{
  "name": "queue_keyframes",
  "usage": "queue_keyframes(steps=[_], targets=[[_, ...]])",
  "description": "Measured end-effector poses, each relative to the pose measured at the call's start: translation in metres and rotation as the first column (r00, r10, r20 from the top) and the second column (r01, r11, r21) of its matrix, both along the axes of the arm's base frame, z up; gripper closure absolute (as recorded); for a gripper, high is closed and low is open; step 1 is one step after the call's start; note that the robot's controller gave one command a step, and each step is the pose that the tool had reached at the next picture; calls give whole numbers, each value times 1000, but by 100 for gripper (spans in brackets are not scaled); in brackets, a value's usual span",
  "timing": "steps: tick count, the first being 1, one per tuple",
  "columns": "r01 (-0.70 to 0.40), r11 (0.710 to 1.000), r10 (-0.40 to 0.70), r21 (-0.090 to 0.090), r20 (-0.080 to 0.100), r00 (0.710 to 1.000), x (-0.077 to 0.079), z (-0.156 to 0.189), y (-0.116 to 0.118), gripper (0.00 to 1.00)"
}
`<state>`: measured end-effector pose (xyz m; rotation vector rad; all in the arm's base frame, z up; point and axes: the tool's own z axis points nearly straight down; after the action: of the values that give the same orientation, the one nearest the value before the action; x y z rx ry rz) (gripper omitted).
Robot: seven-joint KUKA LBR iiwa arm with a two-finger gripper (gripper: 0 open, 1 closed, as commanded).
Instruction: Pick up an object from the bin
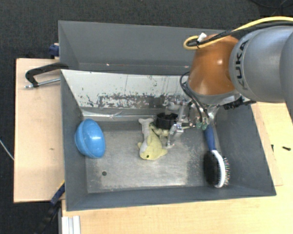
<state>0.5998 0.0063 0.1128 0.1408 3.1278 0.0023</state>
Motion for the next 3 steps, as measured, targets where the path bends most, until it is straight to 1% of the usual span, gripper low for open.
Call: queue_keyframes(steps=[1, 2, 3], targets=[[2, 1000, -2, -1, 2, 1000, 1, 1, -1, 100], [7, 1000, -7, 1, 1, 1000, 4, 61, 10, 100], [129, 992, -129, 1, -11, 992, 2, 49, 23, 100]])
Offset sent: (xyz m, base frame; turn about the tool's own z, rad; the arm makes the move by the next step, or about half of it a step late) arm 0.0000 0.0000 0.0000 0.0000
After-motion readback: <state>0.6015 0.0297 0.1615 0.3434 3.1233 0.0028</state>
